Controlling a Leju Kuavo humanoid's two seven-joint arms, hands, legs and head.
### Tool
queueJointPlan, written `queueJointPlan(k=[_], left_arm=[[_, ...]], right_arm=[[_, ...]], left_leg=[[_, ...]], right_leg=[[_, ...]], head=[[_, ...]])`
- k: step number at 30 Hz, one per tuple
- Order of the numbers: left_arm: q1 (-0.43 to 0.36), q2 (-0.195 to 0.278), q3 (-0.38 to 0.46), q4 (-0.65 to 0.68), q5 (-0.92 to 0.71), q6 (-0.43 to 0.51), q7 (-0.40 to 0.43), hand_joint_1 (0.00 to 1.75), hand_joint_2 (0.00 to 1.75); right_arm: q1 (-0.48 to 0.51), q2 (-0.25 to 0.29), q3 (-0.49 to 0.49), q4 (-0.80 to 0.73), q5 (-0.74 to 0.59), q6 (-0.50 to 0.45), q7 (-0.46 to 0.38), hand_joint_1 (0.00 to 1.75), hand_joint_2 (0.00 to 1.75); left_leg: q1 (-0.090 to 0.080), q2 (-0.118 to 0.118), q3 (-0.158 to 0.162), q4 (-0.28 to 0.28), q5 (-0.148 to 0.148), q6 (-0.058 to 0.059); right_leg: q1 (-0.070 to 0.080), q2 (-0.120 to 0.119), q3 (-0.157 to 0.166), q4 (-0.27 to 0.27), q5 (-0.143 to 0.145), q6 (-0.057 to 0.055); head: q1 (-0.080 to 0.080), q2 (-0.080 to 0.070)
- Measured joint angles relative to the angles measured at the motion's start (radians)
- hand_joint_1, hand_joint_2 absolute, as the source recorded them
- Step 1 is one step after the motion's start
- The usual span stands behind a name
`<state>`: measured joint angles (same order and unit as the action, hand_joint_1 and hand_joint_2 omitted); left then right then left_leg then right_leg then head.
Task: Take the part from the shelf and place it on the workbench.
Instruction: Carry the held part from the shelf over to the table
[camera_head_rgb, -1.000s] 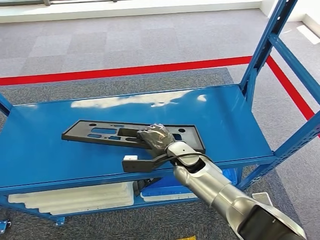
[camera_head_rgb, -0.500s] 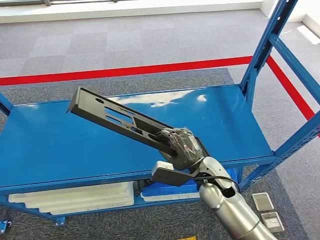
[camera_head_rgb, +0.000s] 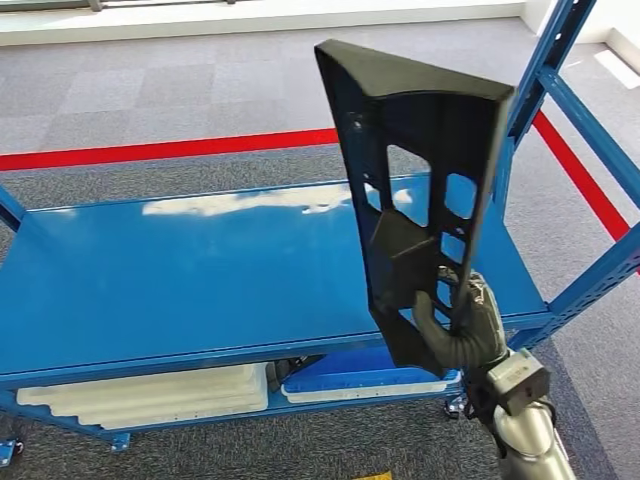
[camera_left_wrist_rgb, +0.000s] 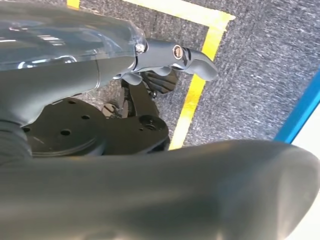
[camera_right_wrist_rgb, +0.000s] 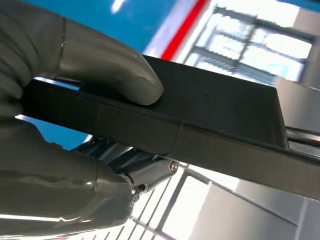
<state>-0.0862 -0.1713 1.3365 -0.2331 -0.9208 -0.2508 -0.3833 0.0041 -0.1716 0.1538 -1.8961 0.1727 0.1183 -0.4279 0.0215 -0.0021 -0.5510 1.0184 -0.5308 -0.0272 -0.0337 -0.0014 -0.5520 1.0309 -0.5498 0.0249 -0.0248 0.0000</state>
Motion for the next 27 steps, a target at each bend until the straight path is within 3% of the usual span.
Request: queueJointPlan(k=[5, 12, 27], left_arm=[[0.000, 0.000, 0.000, 0.000, 0.000, -0.012, -0.008, 0.00, 1.75], [0.000, 0.000, 0.000, 0.000, 0.000, 0.002, 0.004, 0.00, 1.75], [0.000, 0.000, 0.000, 0.000, 0.001, 0.019, 0.028, 0.00, 1.75]], right_arm=[[0.032, 0.002, -0.078, -0.042, -0.148, 0.135, -0.042, 1.75, 1.75], [0.044, 0.017, -0.085, -0.061, -0.258, 0.252, -0.060, 1.75, 1.75], [0.049, 0.035, -0.074, -0.073, -0.299, 0.293, -0.060, 1.75, 1.75]], left_leg=[[0.000, 0.000, 0.000, 0.000, 0.000, 0.000], [0.000, 0.000, 0.000, 0.000, 0.000, 0.000], [0.000, 0.000, 0.000, 0.000, 0.000, 0.000]], right_leg=[[0.000, 0.000, 0.000, 0.000, 0.000, 0.000], [0.000, 0.000, 0.000, 0.000, 0.000, 0.000], [0.000, 0.001, 0.000, 0.000, 0.000, 0.000]], head=[[0.000, 0.000], [0.000, 0.000], [0.000, 0.000]])
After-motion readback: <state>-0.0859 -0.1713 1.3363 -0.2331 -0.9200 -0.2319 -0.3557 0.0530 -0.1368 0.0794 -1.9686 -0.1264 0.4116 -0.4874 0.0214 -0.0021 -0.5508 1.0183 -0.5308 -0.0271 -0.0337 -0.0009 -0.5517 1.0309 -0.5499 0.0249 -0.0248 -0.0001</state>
